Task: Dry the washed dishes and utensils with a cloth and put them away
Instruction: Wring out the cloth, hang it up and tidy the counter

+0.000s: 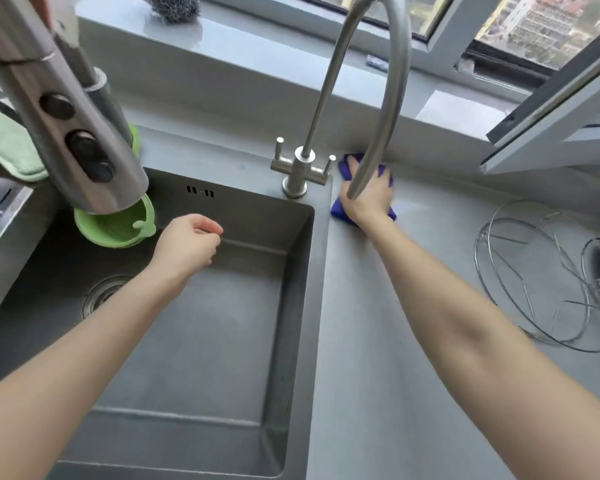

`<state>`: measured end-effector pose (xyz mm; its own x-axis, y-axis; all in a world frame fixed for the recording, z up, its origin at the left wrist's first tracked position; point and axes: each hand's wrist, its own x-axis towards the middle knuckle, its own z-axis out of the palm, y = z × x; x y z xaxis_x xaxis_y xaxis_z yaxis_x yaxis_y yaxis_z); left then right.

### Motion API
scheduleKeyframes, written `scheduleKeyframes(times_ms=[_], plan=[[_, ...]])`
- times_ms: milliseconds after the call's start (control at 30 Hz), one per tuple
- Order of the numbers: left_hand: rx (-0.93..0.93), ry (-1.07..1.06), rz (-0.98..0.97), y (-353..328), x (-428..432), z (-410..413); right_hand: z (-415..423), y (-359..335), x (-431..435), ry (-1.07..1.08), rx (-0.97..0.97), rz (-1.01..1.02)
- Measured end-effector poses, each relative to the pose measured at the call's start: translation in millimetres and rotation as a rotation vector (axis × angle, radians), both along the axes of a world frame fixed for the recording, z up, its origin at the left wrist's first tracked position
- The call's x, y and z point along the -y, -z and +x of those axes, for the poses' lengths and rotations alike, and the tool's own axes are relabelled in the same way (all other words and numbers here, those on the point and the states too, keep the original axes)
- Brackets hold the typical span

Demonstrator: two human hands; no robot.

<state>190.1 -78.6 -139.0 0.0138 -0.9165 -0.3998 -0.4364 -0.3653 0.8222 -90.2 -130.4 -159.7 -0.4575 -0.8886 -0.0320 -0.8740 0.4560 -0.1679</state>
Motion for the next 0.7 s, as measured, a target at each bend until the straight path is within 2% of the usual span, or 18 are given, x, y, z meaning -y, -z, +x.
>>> scheduleKeyframes(times_ms=[67, 133, 233, 333, 467, 567, 633, 700], plan=[[0.016, -0.003, 0.0, 1, 3, 1, 35, 4, -4, -0.229, -0.009, -0.027], [0.02, -0.004, 0.004, -1, 1, 1, 44, 1, -29, -0.304, -0.003, -0.032], [0.018, 0.032, 0.01, -9, -6, 0, 50, 0, -98, -0.398, 0.008, -0.07], [0.018, 0.079, -0.001, -17, -13, -1, 68, 1, -187, -0.59, -0.008, -0.103], [0.018, 0.15, 0.005, -25, -25, -7, 83, -3, -306, -0.994, 0.004, 0.0], [0.017, 0.205, 0.008, -33, -35, -11, 56, -8, -354, -1.241, -0.034, 0.086], [0.034, 0.245, -0.006, -39, -40, -12, 18, -11, -361, -1.115, -0.063, 0.12], [0.043, 0.275, -0.023, -45, -45, -12, -18, -25, -355, -0.805, -0.098, 0.157]])
